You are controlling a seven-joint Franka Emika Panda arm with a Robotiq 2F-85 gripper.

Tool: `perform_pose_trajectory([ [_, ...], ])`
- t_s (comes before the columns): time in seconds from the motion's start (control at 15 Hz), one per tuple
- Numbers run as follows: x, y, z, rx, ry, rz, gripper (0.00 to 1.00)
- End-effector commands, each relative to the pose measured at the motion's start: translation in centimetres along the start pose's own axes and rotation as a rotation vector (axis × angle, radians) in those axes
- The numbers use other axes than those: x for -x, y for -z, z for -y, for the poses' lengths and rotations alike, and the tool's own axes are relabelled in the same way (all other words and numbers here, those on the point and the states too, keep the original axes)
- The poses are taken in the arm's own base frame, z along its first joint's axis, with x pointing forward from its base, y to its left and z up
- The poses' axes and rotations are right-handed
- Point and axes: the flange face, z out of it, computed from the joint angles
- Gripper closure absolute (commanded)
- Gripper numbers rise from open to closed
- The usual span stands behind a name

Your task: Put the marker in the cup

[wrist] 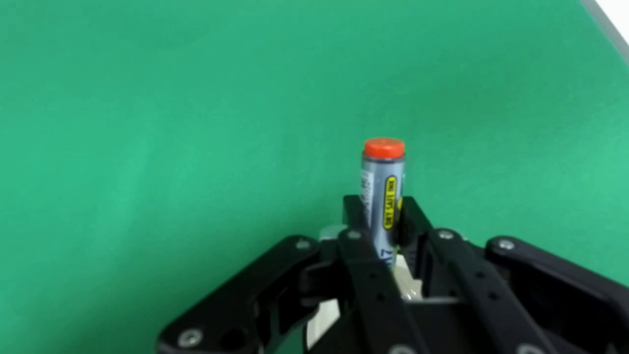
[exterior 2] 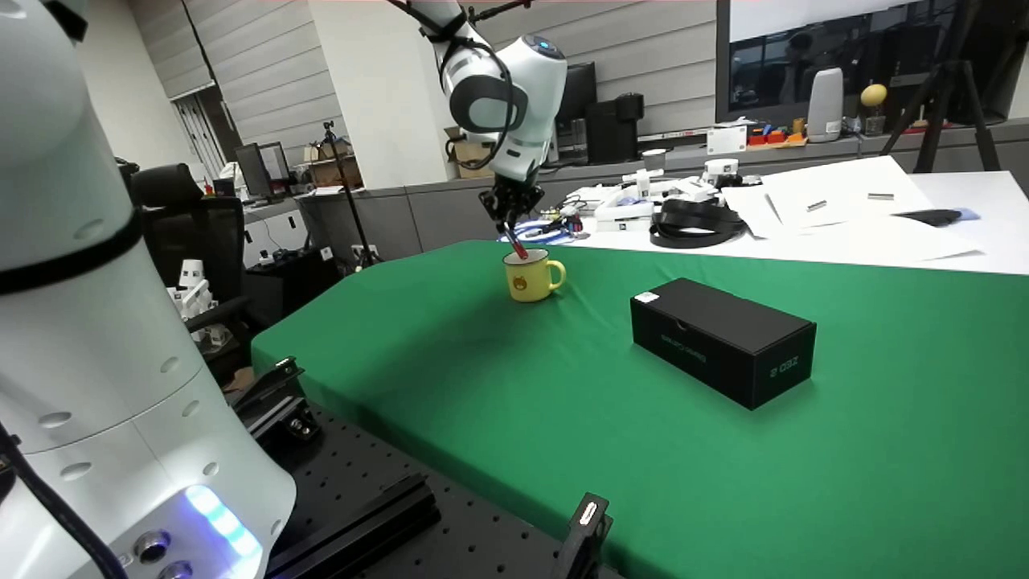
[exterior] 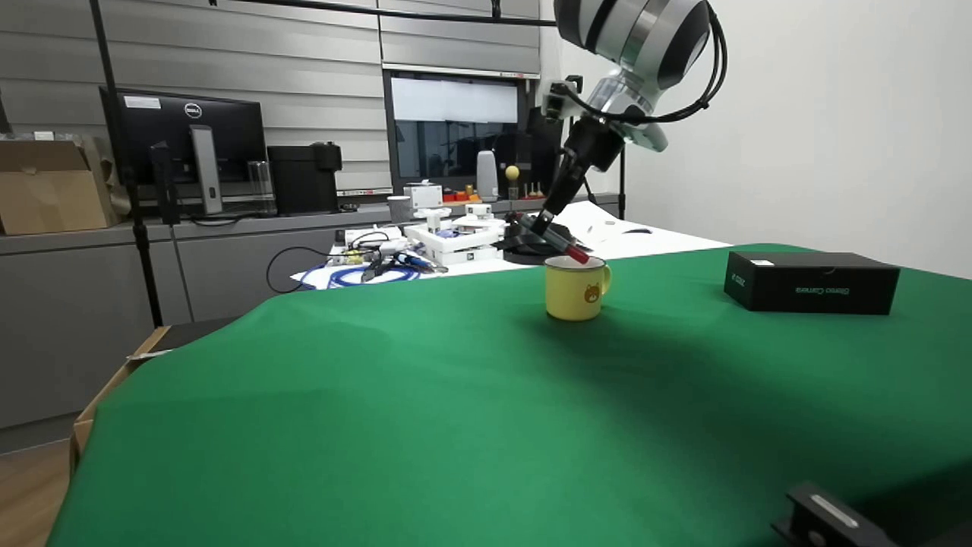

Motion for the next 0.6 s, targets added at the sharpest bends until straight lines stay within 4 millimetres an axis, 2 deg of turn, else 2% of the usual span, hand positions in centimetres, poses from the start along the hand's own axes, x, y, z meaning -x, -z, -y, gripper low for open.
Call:
perform_pose_trajectory([
  [0.0, 0.0, 0.3, 0.0, -0.031, 0.013, 0.067, 0.95],
  [0.53, -1.8, -0.6, -0.3, -0.043, -0.013, 0.154, 0.95],
])
